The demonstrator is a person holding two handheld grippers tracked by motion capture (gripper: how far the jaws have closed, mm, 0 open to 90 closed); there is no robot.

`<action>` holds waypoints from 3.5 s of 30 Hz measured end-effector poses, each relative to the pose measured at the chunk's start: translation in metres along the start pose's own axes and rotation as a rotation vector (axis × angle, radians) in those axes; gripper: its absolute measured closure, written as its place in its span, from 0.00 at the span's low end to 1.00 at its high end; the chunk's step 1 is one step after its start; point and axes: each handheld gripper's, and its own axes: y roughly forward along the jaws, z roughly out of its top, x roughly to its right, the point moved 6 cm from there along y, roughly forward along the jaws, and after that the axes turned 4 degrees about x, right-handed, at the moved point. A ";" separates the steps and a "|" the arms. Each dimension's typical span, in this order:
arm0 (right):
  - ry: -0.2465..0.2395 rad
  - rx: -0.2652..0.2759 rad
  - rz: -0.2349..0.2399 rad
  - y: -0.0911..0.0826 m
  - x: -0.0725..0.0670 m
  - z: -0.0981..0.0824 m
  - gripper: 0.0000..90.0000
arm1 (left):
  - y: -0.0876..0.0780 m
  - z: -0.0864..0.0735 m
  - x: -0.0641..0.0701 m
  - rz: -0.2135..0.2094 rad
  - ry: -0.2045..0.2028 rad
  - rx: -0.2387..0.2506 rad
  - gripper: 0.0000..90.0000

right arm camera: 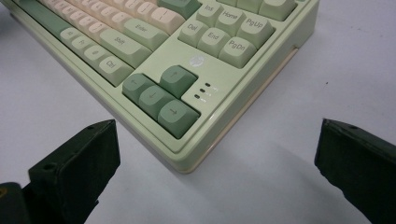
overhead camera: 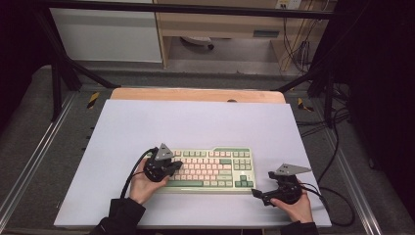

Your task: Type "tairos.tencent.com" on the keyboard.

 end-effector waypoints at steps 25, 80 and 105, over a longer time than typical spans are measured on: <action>-0.001 -0.004 0.002 0.000 0.000 -0.001 0.01 | -0.036 -0.019 -0.014 0.011 -0.017 0.012 1.00; -0.049 0.012 0.046 0.001 -0.020 0.015 0.20 | -0.054 -0.040 -0.029 0.039 -0.050 0.022 1.00; -0.135 0.003 0.131 0.044 -0.076 0.060 0.73 | -0.057 -0.038 -0.029 0.041 -0.048 0.038 1.00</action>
